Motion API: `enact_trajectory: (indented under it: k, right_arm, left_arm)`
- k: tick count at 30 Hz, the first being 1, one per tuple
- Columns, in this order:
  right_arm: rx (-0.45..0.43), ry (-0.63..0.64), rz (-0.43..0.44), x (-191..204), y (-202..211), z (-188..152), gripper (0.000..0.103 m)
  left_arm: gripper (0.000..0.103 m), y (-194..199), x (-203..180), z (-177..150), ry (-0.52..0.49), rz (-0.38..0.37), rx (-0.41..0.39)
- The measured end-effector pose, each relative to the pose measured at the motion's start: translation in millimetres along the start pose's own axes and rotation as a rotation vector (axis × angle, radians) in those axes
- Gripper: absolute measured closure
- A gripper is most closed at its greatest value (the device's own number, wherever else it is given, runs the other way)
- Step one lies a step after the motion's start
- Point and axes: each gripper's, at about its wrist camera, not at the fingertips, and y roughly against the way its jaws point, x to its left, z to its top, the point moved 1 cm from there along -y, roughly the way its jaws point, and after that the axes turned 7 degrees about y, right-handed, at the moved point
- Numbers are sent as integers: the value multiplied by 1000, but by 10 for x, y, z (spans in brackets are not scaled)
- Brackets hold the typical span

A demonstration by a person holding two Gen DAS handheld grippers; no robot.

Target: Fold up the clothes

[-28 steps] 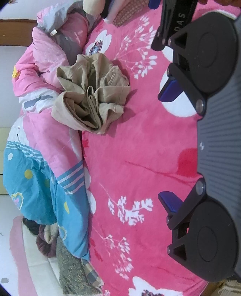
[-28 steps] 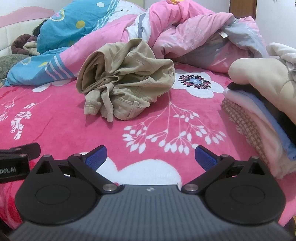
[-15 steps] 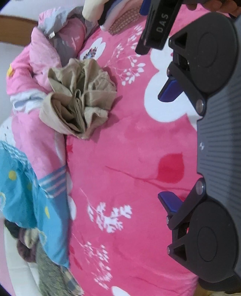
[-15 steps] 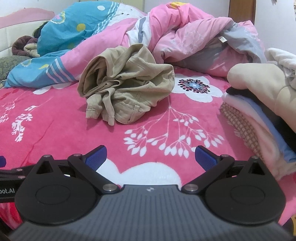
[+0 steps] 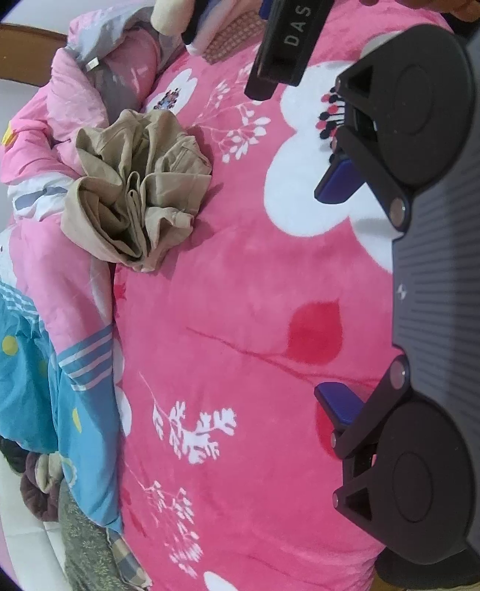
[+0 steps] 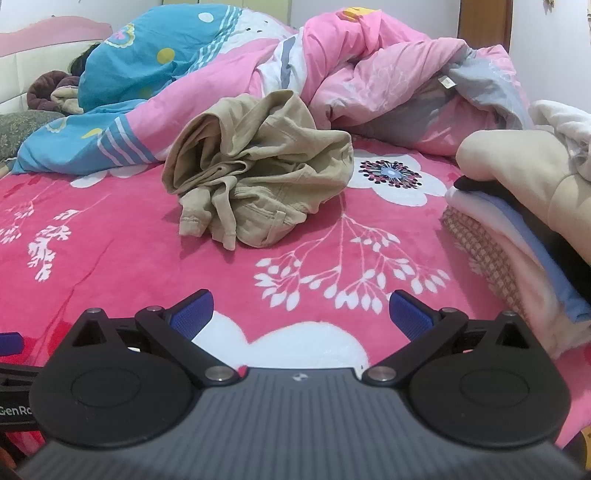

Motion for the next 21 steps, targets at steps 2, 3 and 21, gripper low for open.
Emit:
enact_trajectory:
  k: [2, 3, 21]
  right_arm:
    - [-6, 3, -1, 11, 14, -22, 1]
    - [-8, 2, -3, 12, 17, -27, 1]
    - [-10, -8, -2, 5, 14, -29, 1]
  left_arm:
    - [0, -6, 9, -7, 0, -12, 8]
    - [0, -7, 21, -13, 5, -17, 12]
    - [0, -24, -64, -65, -43, 124, 6]
